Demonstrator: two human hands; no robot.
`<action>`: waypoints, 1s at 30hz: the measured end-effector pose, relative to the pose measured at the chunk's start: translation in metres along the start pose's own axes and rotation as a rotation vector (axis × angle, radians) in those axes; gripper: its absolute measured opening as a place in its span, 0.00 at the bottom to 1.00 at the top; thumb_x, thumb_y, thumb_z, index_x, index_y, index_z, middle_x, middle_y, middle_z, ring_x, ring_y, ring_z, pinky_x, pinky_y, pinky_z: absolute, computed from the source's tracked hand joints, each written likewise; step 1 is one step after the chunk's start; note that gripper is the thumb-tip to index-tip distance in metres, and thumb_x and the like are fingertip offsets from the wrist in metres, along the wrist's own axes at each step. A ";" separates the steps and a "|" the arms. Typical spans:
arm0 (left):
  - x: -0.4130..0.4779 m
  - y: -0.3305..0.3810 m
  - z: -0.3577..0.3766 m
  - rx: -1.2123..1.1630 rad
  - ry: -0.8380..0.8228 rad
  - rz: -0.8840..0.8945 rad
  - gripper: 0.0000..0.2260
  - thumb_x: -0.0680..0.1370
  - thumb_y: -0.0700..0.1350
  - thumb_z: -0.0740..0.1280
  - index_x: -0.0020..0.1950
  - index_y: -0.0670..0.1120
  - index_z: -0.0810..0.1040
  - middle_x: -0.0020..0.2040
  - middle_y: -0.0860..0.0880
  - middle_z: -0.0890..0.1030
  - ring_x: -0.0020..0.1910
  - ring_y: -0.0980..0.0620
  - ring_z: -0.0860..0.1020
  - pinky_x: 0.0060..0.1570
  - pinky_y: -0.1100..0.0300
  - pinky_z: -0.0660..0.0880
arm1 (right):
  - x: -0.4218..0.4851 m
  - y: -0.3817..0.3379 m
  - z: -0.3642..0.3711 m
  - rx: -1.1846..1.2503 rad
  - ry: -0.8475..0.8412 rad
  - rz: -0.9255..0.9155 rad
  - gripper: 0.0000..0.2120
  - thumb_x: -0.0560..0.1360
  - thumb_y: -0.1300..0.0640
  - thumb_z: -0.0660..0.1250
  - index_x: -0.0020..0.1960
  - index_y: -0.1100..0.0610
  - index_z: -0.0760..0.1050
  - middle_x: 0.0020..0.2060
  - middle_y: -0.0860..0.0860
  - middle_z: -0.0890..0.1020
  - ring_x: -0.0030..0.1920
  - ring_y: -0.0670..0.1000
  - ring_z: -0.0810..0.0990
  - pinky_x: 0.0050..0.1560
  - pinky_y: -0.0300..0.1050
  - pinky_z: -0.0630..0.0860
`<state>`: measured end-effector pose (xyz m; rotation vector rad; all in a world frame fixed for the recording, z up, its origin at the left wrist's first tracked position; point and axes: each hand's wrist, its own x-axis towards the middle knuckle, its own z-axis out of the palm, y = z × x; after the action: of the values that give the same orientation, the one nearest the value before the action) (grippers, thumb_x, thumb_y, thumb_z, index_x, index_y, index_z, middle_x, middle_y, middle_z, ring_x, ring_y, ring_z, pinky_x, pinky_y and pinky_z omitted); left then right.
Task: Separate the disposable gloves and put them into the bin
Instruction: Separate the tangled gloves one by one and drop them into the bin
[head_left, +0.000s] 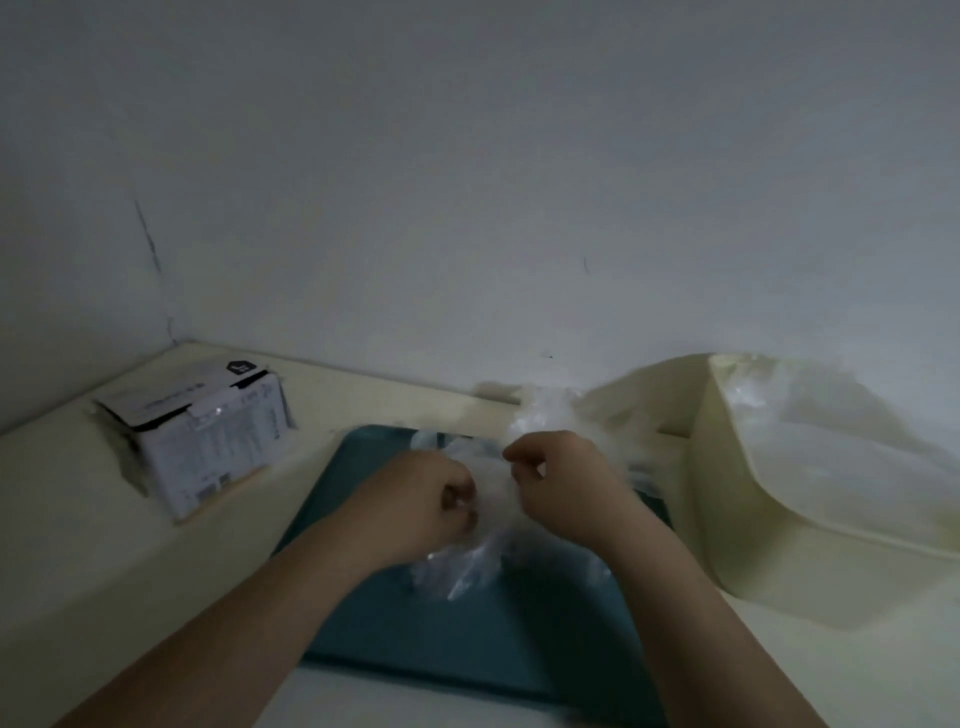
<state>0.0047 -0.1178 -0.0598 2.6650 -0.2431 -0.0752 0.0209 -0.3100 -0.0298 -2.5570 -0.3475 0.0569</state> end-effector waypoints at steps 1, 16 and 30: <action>0.004 0.000 -0.003 -0.043 0.024 0.011 0.05 0.75 0.52 0.70 0.39 0.60 0.82 0.52 0.48 0.84 0.41 0.53 0.81 0.40 0.59 0.78 | 0.002 -0.001 -0.001 0.013 0.020 -0.021 0.16 0.81 0.57 0.65 0.67 0.48 0.81 0.61 0.48 0.84 0.58 0.48 0.82 0.61 0.40 0.76; 0.000 0.015 -0.061 -0.982 -0.049 -0.016 0.19 0.71 0.60 0.79 0.43 0.44 0.88 0.43 0.42 0.84 0.44 0.44 0.80 0.50 0.50 0.75 | -0.007 -0.011 -0.032 0.391 0.007 -0.372 0.11 0.77 0.57 0.75 0.58 0.49 0.83 0.49 0.44 0.87 0.52 0.42 0.85 0.56 0.46 0.79; 0.011 0.018 -0.038 -1.569 -0.036 0.040 0.07 0.74 0.37 0.76 0.51 0.38 0.83 0.48 0.40 0.85 0.47 0.43 0.84 0.47 0.49 0.83 | 0.003 -0.011 -0.008 1.008 0.305 0.005 0.14 0.82 0.59 0.68 0.42 0.67 0.79 0.32 0.64 0.79 0.29 0.56 0.76 0.31 0.47 0.74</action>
<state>0.0165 -0.1183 -0.0178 1.0978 -0.1360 -0.1973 0.0224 -0.3048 -0.0168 -1.5354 -0.1312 -0.1271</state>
